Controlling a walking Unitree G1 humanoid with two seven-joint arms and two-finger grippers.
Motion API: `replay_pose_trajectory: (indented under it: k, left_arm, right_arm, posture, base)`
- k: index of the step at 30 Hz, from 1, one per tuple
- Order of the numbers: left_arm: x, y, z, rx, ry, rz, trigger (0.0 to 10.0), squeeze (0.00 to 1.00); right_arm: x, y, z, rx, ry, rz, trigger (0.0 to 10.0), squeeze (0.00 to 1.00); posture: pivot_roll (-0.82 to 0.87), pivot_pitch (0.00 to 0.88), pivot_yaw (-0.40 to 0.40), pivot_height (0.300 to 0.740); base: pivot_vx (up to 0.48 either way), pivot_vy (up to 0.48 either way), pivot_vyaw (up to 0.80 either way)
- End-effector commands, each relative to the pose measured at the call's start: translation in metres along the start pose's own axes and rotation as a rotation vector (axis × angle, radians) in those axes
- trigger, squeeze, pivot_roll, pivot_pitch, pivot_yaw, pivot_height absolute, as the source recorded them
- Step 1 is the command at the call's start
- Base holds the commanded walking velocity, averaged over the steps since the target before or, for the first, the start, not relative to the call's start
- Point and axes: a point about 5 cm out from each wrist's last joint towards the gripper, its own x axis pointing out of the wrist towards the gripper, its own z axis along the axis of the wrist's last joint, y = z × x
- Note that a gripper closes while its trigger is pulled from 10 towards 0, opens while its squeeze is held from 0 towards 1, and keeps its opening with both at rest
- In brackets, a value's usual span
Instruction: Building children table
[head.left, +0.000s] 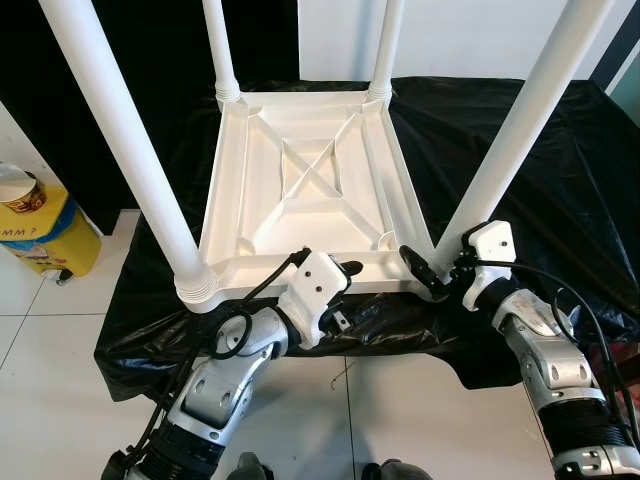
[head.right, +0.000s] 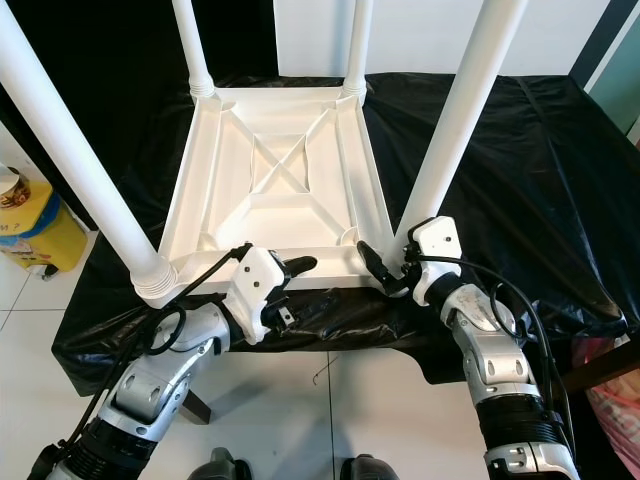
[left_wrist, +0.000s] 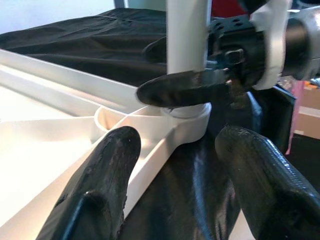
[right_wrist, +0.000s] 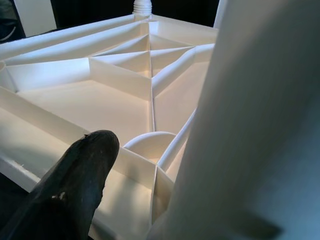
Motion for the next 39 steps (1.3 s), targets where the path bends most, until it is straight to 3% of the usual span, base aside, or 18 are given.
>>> replay_pose_trajectory:
  k: [1, 3, 4, 14, 15, 16, 20, 26, 34, 39]
  left_arm:
    - [0.002, -0.005, -0.001, 0.0, 0.0, -0.081, 10.0, 0.0]
    - [0.004, -0.005, -0.001, 0.001, 0.001, -0.074, 10.0, 0.0]
    - [0.005, -0.004, -0.002, 0.003, 0.003, -0.068, 10.0, 0.0]
    - [0.004, -0.004, -0.002, 0.008, 0.005, -0.057, 10.0, 0.0]
    - [0.005, -0.003, -0.002, 0.008, 0.005, -0.054, 10.0, 0.0]
    - [0.005, -0.003, -0.002, 0.006, 0.002, -0.052, 10.0, 0.0]
    - [0.006, -0.003, -0.001, 0.0, -0.005, -0.049, 10.0, 0.0]
    - [0.007, -0.003, -0.001, 0.002, -0.008, -0.053, 10.0, 0.0]
    - [0.009, 0.002, -0.001, 0.005, -0.01, -0.039, 10.0, 0.0]
    - [0.013, 0.006, 0.001, 0.008, -0.02, -0.03, 10.0, 0.0]
  right_arm:
    - [0.001, 0.001, -0.002, -0.002, 0.003, 0.01, 10.0, 0.0]
    - [0.003, 0.002, -0.002, 0.0, -0.002, 0.009, 10.0, 0.0]
    - [0.005, 0.003, -0.003, 0.0, -0.005, 0.006, 0.0, 0.0]
    - [0.002, 0.007, -0.011, 0.029, -0.002, -0.022, 0.0, 0.0]
    - [0.001, 0.011, -0.015, 0.048, 0.009, -0.041, 9.1, 0.0]
    - [0.0, 0.016, -0.019, 0.063, 0.016, -0.058, 10.0, 0.0]
    - [0.0, 0.023, -0.022, 0.09, 0.018, -0.086, 10.0, 0.0]
    - [0.0, 0.036, -0.036, 0.107, 0.065, -0.277, 10.0, 0.0]
    - [-0.002, 0.039, -0.041, 0.128, 0.085, -0.413, 10.0, 0.0]
    - [-0.002, 0.041, -0.039, 0.161, 0.092, -0.584, 10.0, 0.0]
  posture:
    - [-0.03, 0.081, -0.026, 0.74]
    - [-0.03, 0.081, -0.027, 0.74]
    - [-0.03, 0.082, -0.026, 0.74]
    - [-0.03, 0.091, -0.023, 0.74]
    - [-0.03, 0.093, -0.021, 0.74]
    - [-0.03, 0.093, -0.02, 0.74]
    - [-0.03, 0.093, -0.019, 0.74]
    - [-0.03, 0.09, -0.021, 0.74]
    - [-0.04, 0.082, -0.018, 0.74]
    - [-0.05, 0.068, -0.021, 0.74]
  base:
    - [0.0, 0.0, 0.0]
    - [0.0, 0.0, 0.0]
    - [0.0, 0.0, 0.0]
    - [0.0, 0.0, 0.0]
    - [0.0, 0.0, 0.0]
    - [0.0, 0.0, 0.0]
    - [0.0, 0.0, 0.0]
    - [0.0, 0.0, 0.0]
    - [0.0, 0.0, 0.0]
    - [0.0, 0.0, 0.0]
